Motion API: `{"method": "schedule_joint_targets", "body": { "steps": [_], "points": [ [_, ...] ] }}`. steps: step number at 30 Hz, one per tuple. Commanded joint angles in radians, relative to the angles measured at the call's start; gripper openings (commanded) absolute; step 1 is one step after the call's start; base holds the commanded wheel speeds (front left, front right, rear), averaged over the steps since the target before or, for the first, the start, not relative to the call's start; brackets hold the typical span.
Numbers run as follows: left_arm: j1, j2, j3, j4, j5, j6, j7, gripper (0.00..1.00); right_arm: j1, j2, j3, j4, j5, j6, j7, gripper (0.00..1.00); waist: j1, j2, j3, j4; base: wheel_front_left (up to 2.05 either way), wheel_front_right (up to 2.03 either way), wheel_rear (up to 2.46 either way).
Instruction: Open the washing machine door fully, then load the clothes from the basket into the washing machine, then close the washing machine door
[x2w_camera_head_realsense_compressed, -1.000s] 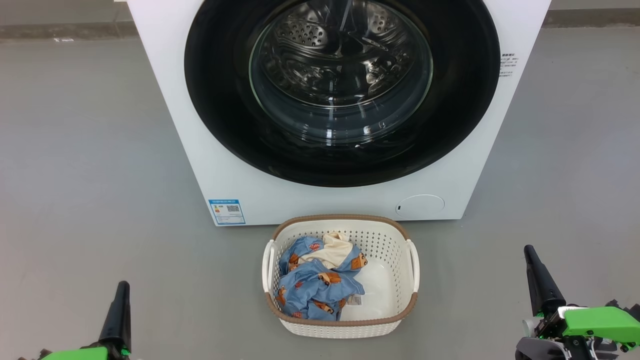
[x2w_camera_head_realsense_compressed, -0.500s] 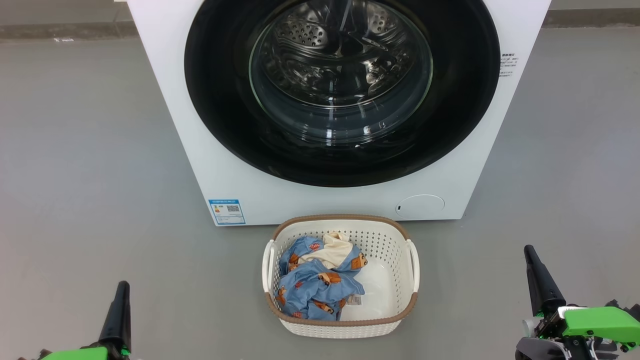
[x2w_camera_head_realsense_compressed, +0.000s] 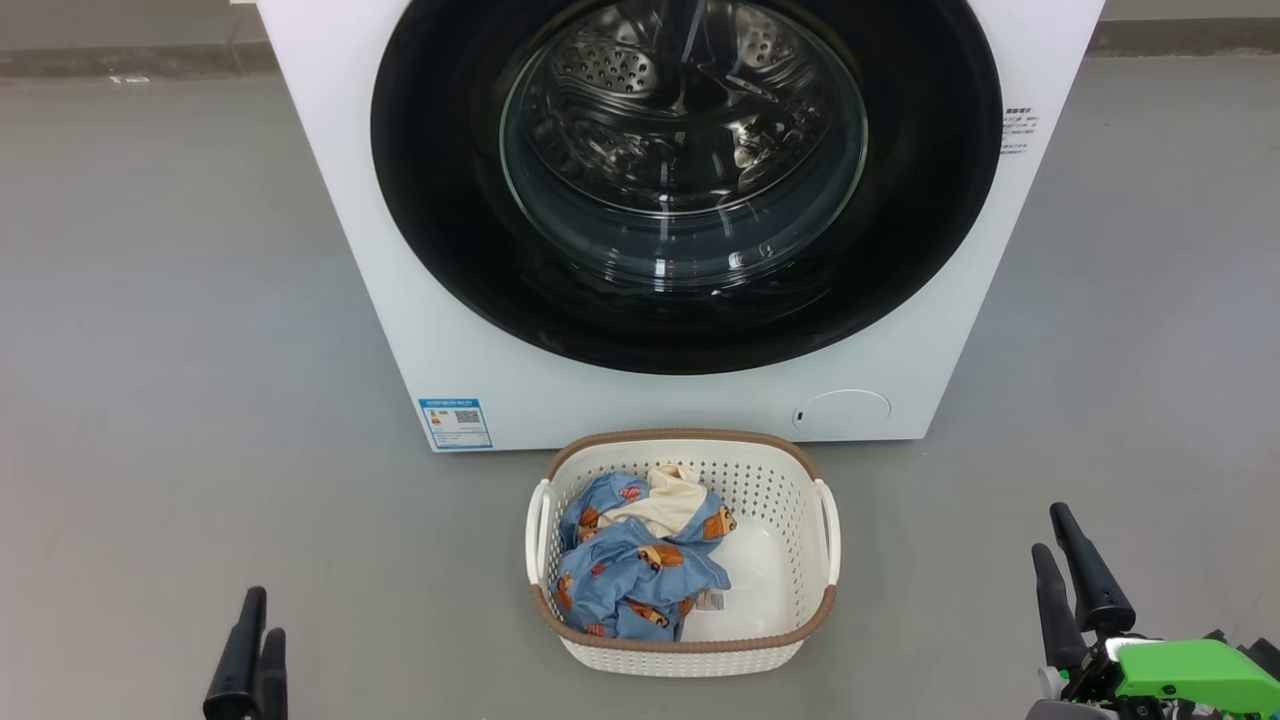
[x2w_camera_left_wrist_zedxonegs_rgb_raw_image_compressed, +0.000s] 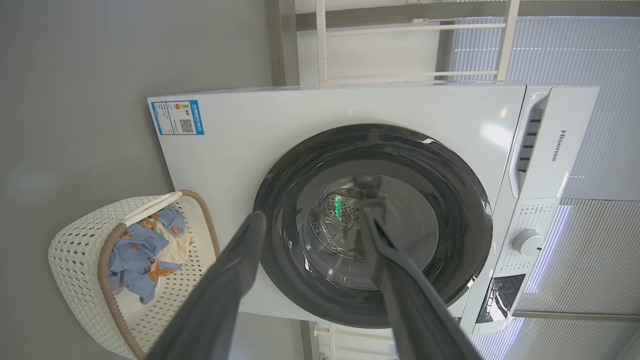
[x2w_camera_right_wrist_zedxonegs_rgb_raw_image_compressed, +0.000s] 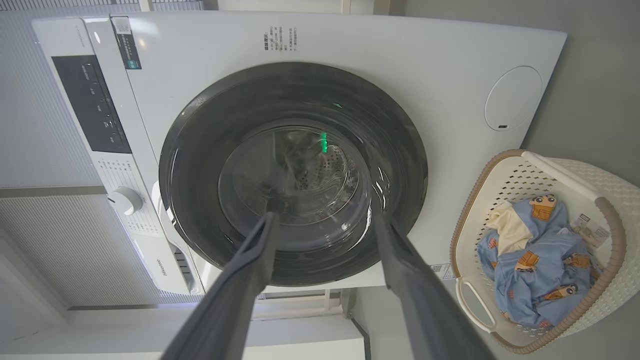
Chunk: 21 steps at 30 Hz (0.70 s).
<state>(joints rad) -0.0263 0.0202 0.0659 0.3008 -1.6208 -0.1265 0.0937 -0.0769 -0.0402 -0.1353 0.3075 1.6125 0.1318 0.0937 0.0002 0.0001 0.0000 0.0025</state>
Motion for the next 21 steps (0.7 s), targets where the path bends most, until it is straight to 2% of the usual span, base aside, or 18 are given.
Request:
{"method": "schedule_joint_targets", "body": {
  "steps": [1, 21],
  "points": [
    [-0.035, 0.009, 0.004, -0.035, 0.002, 0.000, -0.009, 1.00, -0.023, -0.009, 0.010, -0.034, -0.009, 0.000, -0.007, 1.00, 0.0005, -0.0001, 0.001, 0.001, 0.00, 0.00, 0.00],
    [-0.048, 0.033, -0.028, -0.089, 0.064, -0.001, -0.072, 1.00, -0.031, -0.042, 0.076, -0.098, -0.073, 0.000, -0.075, 1.00, -0.0001, -0.0001, 0.004, 0.006, 0.00, 0.00, 0.00]
  ]
}}
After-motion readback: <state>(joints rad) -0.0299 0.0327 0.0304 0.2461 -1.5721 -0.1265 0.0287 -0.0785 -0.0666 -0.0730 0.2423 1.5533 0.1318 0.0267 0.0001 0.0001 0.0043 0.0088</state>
